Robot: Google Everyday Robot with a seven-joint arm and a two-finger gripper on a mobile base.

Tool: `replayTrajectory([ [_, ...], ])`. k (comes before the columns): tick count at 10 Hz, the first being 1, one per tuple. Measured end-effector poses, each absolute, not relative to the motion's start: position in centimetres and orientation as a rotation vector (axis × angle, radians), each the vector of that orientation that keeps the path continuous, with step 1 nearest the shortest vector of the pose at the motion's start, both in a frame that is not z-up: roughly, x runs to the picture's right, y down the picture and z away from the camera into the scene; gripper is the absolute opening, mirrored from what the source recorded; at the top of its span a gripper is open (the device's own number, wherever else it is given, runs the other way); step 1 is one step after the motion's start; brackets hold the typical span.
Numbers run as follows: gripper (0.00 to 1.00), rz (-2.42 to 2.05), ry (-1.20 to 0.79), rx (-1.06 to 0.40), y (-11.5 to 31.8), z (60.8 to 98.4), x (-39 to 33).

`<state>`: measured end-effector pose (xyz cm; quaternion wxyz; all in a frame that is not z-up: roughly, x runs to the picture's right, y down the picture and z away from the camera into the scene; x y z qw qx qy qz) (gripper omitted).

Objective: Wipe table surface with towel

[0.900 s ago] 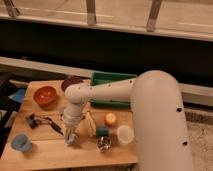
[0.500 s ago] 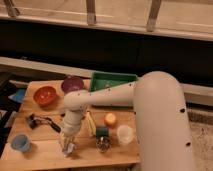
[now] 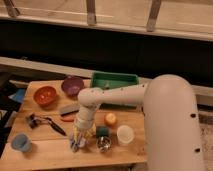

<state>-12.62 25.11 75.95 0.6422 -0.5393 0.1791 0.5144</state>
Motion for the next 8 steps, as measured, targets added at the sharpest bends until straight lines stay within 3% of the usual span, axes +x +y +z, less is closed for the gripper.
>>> replayTrajectory([
  [4, 0.0, 1.142, 0.362, -1.189, 21.4, 78.2, -14.2],
  [8, 0.0, 1.072, 0.313, -1.245, 23.8, 76.1, -18.0],
])
